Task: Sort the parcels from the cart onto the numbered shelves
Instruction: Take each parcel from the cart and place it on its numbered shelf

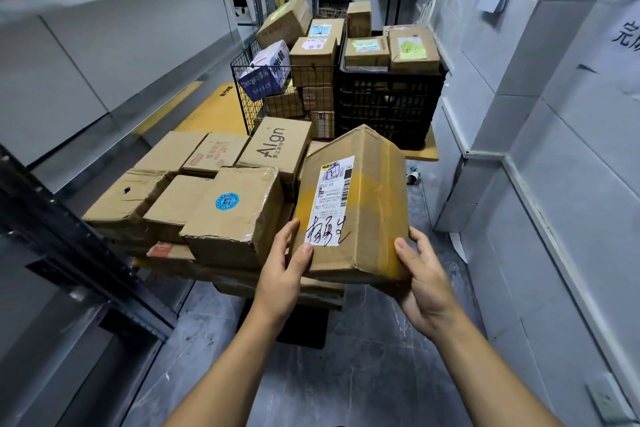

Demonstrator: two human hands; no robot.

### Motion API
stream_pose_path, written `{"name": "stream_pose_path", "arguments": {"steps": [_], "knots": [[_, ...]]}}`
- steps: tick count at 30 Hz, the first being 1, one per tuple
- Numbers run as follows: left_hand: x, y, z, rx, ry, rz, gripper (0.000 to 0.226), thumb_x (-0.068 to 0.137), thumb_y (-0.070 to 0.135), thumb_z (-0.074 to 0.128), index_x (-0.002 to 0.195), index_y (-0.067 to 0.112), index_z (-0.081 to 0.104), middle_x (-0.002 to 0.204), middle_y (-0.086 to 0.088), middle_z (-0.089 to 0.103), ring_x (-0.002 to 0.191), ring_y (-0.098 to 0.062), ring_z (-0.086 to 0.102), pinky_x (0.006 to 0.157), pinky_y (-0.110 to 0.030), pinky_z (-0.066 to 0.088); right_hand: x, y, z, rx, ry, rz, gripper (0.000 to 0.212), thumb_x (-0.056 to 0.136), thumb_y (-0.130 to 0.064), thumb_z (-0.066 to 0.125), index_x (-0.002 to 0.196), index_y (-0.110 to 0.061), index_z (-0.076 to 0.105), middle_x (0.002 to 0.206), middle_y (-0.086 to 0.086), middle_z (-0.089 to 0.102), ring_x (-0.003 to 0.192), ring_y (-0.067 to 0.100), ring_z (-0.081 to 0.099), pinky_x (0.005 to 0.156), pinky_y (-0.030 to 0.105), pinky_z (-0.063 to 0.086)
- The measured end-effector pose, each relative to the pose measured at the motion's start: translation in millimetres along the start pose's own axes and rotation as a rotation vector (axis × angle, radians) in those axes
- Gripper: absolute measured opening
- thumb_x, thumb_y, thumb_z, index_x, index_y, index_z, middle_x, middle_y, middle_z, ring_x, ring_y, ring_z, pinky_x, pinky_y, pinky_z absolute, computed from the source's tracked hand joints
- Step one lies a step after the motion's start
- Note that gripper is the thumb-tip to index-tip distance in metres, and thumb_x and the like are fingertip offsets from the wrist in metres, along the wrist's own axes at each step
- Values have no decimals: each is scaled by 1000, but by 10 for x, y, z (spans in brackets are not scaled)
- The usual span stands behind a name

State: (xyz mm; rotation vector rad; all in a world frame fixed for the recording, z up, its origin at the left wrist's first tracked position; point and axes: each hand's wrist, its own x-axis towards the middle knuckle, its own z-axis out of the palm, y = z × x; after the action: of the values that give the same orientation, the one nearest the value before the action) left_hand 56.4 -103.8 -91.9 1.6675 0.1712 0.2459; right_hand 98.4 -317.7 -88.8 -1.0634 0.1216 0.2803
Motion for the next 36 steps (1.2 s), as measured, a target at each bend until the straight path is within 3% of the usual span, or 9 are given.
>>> {"name": "stream_pose_path", "arguments": {"steps": [3,8,11,13,15,19,23,27,36], "knots": [[-34,20,30,9,39,36,53,79,54,63,129,49,47,122,32,58,119,8,51,89,-11,45,-9,1,-26,-51,-1,-55,53,82,-31,66,133,-33,50,127,6,67,108,25,67,83,53,57],[-92,47,-10,63,98,110,58,77,53,64,133,46,47,131,20,56,123,3,50,99,-27,46,-54,-77,-42,-517,67,-379,55,98,-14,59,124,-61,50,135,-4,50,116,15,59,94,37,53],[-125,79,8,137,124,136,58,77,53,63,132,49,46,133,19,53,124,-1,50,99,-30,44,-68,-95,-37,-712,62,-470,56,100,-7,55,121,-59,56,130,-13,53,119,6,55,101,30,49],[-144,103,27,185,139,162,57,76,53,63,130,52,45,133,20,52,124,-1,49,98,-26,43,-59,-96,-24,-683,76,-432,44,99,-11,56,121,-49,60,129,-10,60,117,5,59,105,40,49],[-164,123,39,232,144,192,56,77,51,63,130,52,43,131,23,51,123,0,49,97,-22,42,-64,-118,3,-619,54,-373,31,97,-28,60,122,-47,60,128,-10,64,115,4,61,105,46,49],[-213,148,68,339,141,260,57,82,37,66,135,40,43,132,11,51,124,-3,48,100,-19,40,-97,-137,13,-546,-61,-278,56,71,-67,70,119,-67,42,132,-11,57,121,3,58,105,43,50],[-251,207,103,432,164,314,59,83,32,65,139,28,45,133,5,49,123,2,44,98,-7,33,-117,-98,18,-663,-115,-324,67,73,-59,72,127,-68,33,129,-32,55,124,-6,53,108,41,46],[-298,246,114,475,173,328,60,84,30,64,140,21,45,135,1,48,125,-3,44,102,-12,34,-134,-72,56,-590,-123,-319,66,76,-44,72,127,-67,37,140,-10,56,129,7,54,107,49,47],[-374,327,75,519,198,361,60,85,28,65,141,19,45,138,-3,47,129,-5,41,105,-10,29,-197,-42,219,-564,-52,-344,75,68,-50,80,124,-69,34,130,-5,65,118,10,63,101,49,52]]}}
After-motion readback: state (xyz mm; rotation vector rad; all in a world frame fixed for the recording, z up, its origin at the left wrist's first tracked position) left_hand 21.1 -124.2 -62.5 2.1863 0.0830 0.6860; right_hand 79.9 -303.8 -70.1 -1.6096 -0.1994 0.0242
